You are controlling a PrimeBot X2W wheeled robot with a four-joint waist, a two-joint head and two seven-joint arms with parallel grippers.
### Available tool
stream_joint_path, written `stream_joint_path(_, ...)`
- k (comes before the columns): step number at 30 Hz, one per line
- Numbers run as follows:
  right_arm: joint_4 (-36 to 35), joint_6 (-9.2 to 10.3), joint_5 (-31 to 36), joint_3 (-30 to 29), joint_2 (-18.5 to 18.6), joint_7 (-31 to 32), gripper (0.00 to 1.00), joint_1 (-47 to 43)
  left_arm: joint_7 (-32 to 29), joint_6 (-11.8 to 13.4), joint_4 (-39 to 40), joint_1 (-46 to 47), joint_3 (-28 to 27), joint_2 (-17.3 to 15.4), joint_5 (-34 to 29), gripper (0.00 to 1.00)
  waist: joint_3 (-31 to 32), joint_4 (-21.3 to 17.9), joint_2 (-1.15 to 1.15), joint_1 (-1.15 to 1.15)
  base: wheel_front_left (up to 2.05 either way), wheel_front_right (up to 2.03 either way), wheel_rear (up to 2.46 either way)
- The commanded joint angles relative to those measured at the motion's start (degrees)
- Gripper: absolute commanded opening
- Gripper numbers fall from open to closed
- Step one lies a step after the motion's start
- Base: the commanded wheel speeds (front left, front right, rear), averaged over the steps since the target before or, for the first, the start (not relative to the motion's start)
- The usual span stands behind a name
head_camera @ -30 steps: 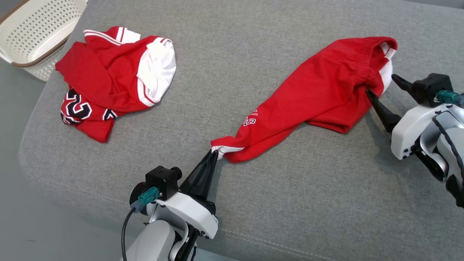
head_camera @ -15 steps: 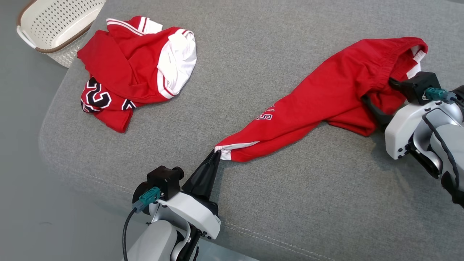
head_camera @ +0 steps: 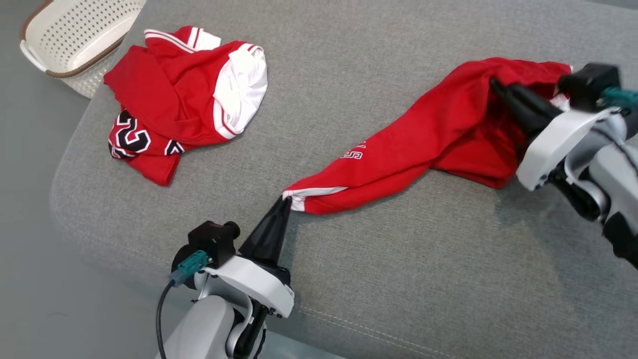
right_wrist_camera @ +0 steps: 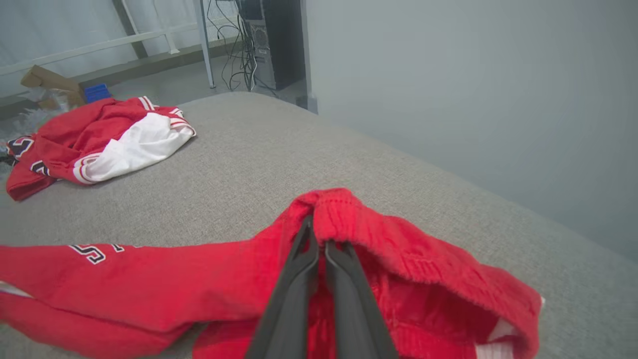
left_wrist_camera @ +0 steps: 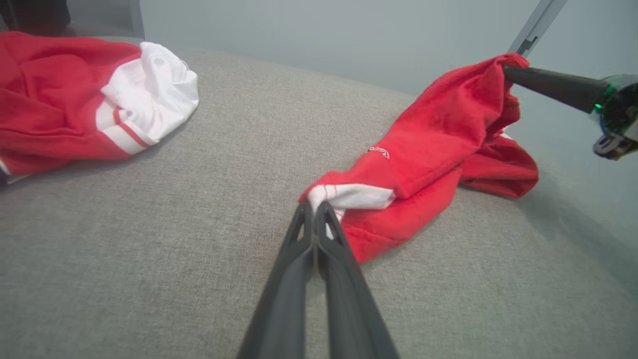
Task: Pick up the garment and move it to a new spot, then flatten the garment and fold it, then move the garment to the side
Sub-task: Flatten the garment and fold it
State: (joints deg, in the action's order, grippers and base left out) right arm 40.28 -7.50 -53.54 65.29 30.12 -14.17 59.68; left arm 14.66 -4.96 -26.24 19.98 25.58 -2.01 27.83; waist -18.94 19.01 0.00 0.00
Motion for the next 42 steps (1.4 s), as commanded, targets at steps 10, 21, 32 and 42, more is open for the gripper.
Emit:
stream_joint_path(10,-12.3,0.01,-5.9,-14.8,2.8,-0.8,0.0,-6.7,0.3,-1.3,6.6,6.4,-15.0,-0.9,-6.3,0.0,5.8,-5.1,0.0,0.0,0.0,0.0,0.0)
stream_joint_path(21,-25.3,0.01,-21.2,-14.6,6.4,2.0,0.0,-9.4,0.0,-2.5,4.9,13.2,-17.7,-7.6,-5.9,0.0,12.5,-12.0,0.0,0.0,0.0,0.0,0.0)
stream_joint_path(32,-22.3,0.01,-41.8,-11.0,9.8,24.3,0.0,-13.5,-15.0,-2.5,-4.2,16.4,-6.8,-14.3,8.6,0.0,5.6,-14.4,0.0,0.0,0.0,0.0,0.0)
stream_joint_path(42,7.6,0.01,-27.9,-4.2,-3.2,21.2,1.0,0.7,-10.4,-2.5,-18.0,24.4,5.4,-10.1,14.5,0.0,-2.6,-12.3,0.0,0.0,0.0,0.0,0.0)
